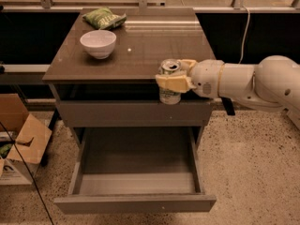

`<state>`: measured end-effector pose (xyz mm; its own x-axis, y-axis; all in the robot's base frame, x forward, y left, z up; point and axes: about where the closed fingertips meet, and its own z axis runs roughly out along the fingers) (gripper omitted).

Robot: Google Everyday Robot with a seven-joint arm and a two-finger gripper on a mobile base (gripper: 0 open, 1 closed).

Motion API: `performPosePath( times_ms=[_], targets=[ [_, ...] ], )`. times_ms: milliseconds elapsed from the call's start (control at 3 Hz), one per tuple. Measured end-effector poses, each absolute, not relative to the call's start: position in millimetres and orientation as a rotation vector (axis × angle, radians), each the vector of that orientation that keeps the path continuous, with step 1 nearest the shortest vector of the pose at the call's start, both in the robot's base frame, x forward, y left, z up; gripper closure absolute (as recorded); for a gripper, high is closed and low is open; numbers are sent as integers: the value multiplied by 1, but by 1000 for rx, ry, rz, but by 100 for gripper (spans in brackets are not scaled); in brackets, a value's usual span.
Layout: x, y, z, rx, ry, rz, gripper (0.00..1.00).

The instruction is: Place 7up can into middle drawer

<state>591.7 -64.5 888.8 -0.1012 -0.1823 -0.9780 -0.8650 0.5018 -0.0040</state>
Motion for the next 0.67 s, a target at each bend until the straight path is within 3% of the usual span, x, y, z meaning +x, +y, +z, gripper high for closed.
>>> performPosePath(
  times_ms=[667],
  targets=[
    [581, -65, 807, -843, 1645, 715, 100]
  ],
)
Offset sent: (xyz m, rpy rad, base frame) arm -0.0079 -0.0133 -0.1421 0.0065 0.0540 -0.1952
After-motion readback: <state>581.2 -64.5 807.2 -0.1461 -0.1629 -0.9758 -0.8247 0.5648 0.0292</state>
